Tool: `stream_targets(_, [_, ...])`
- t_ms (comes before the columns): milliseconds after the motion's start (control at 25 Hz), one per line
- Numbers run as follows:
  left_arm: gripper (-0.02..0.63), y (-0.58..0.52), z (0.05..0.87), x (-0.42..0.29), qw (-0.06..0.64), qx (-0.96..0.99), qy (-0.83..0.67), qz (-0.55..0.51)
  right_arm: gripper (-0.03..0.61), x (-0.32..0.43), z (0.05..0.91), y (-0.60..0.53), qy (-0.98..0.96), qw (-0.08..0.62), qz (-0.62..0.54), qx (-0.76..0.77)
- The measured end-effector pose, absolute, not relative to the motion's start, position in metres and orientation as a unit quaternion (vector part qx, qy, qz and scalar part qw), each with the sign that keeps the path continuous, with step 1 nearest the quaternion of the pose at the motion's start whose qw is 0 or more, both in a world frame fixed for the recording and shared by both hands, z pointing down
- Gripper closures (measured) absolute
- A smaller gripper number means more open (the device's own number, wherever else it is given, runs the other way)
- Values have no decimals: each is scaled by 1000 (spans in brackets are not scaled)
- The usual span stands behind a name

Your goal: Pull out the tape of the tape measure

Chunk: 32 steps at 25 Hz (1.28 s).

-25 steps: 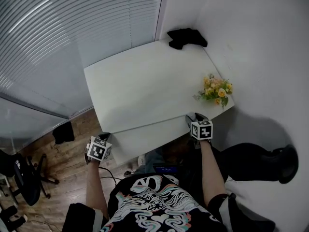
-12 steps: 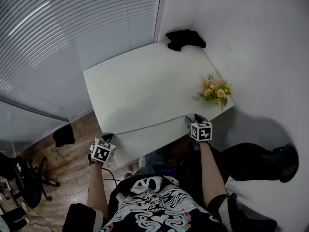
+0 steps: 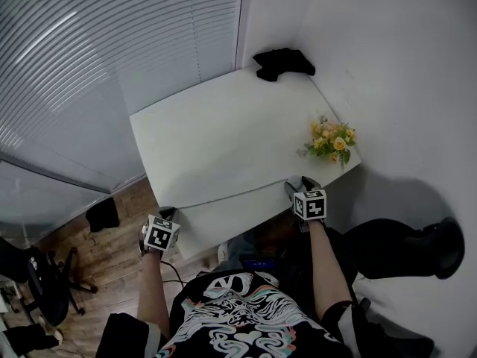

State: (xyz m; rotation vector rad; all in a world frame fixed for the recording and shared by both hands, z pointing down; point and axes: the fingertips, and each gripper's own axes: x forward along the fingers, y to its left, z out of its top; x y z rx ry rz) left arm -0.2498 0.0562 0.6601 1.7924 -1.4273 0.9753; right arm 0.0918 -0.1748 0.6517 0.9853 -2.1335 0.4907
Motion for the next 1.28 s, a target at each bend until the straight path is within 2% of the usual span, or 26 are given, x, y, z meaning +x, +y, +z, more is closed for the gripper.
stream_targets(80, [597,54,661,-251,307,679,-552,375,319,93,648,-175,-829,358,186,388])
stream_targets(160, [560,52,661,-255,294,675,-566,371,324,94,642,-175,-830,351,183,394])
stream_targets(240, [475,53,658,-260,294,667,-582,361,329,94,636,-172,-833,342,180,397])
stream_targets(480, [449,38,630,-265,277,659,-639,283,360,95,615,-159,-840,323,156,408])
stream_targets(640, [446,22,604,-258,268,671,-658,212,425,93,595,-148,-843,301,145,422])
stream_targets(760, [451,14,585,-247,273,689,-654,153,518,89,574,-136,-855,269,142,421])
stream_targets(840, [482,10,570,-238,274,704,-646,108,572,84,561,-127,-864,238,159,415])
stream_targets(1080, [505,2,526,-217,237,735,-633,47,575,73,530,-106,-876,166,213,400])
stream_targets(1280, [514,-3,481,-207,193,750,-633,9,575,70,489,-97,-882,148,142,424])
